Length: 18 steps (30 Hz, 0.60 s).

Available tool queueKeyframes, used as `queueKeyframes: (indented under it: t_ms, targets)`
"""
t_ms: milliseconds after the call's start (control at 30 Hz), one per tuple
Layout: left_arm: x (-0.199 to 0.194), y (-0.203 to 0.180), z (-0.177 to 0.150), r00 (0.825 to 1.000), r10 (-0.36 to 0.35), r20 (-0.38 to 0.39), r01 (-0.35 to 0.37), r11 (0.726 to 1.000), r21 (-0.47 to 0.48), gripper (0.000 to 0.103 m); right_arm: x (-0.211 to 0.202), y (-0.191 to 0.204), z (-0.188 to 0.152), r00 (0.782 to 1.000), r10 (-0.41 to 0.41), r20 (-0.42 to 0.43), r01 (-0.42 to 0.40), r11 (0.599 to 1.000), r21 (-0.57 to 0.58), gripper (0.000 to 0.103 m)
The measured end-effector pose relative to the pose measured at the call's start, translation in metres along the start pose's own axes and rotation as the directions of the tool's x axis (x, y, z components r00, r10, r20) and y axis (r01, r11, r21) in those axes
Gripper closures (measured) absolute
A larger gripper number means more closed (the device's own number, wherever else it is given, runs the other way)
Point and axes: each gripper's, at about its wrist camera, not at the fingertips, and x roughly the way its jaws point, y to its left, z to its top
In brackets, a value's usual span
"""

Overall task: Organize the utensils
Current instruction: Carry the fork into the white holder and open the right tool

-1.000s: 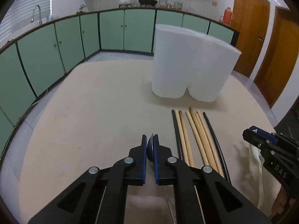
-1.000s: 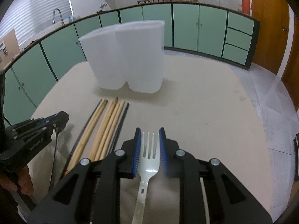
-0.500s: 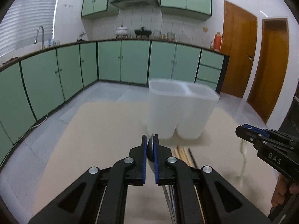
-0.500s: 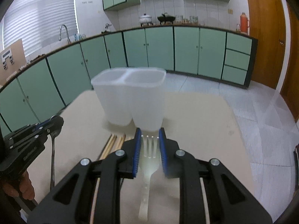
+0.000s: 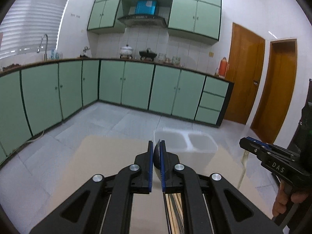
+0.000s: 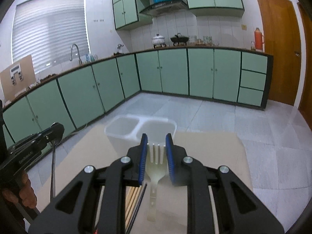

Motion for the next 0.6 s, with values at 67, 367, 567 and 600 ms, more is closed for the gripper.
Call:
queueKeyframes:
  t_ms: [67,367,567,600]
  targets:
    - [0.005,0.001,0.013,1.0,-0.001,0.032,0.001,1.0,0.002,0.097,0.004,-0.005,0.012,1.0,0.004,0.02,-0.004,1.0,0.004,0.085]
    - [0.049,-0.002,0.074,0.984,-0.001,0.18,0.0,1.0,0.006,0.097,0.028,-0.017,0.072,0.992,0.022,0.124,-0.019,0.999,-0.029,0.085]
    - [0.094,-0.008,0.092,0.975,-0.003,0.224,-0.001,1.0,0.02,0.097,0.068,-0.027,0.088,0.991,0.054,0.126,-0.054,0.999,-0.008,0.085]
    - [0.101,-0.008,0.093,0.974,-0.002,0.225,-0.003,1.0,0.02,0.097,0.074,-0.027,0.089,0.99,0.059,0.125,-0.059,0.998,-0.006,0.085]
